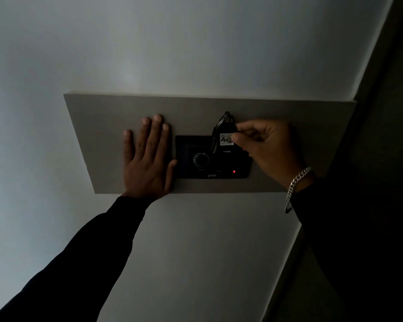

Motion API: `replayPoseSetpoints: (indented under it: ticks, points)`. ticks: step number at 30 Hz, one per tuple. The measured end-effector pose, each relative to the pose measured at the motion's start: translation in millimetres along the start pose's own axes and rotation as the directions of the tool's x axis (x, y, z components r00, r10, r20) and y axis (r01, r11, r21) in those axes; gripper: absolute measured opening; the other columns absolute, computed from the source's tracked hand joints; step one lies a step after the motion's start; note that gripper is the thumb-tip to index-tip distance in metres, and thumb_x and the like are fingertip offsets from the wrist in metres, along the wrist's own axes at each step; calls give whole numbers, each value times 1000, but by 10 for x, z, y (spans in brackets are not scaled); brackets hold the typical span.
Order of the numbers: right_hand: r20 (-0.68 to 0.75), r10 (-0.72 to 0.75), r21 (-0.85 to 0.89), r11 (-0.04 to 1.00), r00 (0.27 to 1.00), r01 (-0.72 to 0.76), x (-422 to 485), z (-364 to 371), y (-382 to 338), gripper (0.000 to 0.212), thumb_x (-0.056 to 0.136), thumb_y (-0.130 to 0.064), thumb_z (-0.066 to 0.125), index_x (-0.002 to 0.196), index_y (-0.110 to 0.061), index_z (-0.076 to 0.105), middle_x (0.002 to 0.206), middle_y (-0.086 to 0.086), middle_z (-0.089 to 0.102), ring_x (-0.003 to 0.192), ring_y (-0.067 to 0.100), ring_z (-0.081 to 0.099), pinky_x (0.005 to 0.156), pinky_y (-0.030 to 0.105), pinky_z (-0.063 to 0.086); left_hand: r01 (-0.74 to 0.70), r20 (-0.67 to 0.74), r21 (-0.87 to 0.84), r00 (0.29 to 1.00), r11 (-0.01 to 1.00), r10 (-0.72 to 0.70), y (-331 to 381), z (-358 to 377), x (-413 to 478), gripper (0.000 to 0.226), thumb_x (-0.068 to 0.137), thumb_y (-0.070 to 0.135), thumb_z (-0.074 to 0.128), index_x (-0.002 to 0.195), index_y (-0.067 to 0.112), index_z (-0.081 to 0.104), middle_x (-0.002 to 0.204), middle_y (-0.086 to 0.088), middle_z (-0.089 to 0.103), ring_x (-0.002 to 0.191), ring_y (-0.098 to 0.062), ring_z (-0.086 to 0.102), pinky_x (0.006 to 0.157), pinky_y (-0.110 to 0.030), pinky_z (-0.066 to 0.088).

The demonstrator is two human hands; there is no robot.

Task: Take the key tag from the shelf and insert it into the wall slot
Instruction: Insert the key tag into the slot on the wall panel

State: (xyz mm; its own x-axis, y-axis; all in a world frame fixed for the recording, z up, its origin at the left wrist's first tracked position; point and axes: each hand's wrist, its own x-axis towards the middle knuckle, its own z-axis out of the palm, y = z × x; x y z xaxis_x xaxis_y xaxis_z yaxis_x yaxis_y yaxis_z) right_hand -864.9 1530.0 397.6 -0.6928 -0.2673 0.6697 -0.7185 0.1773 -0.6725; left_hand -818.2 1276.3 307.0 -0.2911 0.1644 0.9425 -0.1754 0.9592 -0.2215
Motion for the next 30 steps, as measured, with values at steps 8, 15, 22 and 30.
replayPoseSetpoints:
  ticks: [8,15,22,30]
  points:
    - [87,-273,-245,926,958,286,152,-103,-333,36,74,-13,74,109,-15,69,89,4,67,66,16,62,68,16,50,-3,4,19,1000,1000,3,5,15,-16,68,98,42,27,156,7,21,165,-13,17,156,-31,12,126,-54,8]
    - [383,-384,-519,663,840,540,371,-66,-580,15,79,-20,70,86,-8,76,92,11,69,81,27,64,76,42,53,-3,7,10,1000,1000,3,4,21,-9,68,99,42,27,156,7,21,166,-11,14,156,-31,13,127,-53,6]
    - [6,-504,-352,807,864,473,192,-56,-266,15,80,-16,74,88,-5,78,85,11,77,77,19,71,75,33,57,-4,-1,9,1000,1000,4,-15,42,-17,69,99,43,27,157,8,18,168,-9,8,157,-29,10,127,-52,5]
    - [37,-620,-360,723,783,590,183,-15,-68,16,83,-8,70,98,-3,75,99,12,76,92,12,67,86,25,54,3,11,-13,1000,1000,-2,-14,42,-24,69,99,44,26,157,9,16,168,-8,6,157,-29,8,128,-51,4]
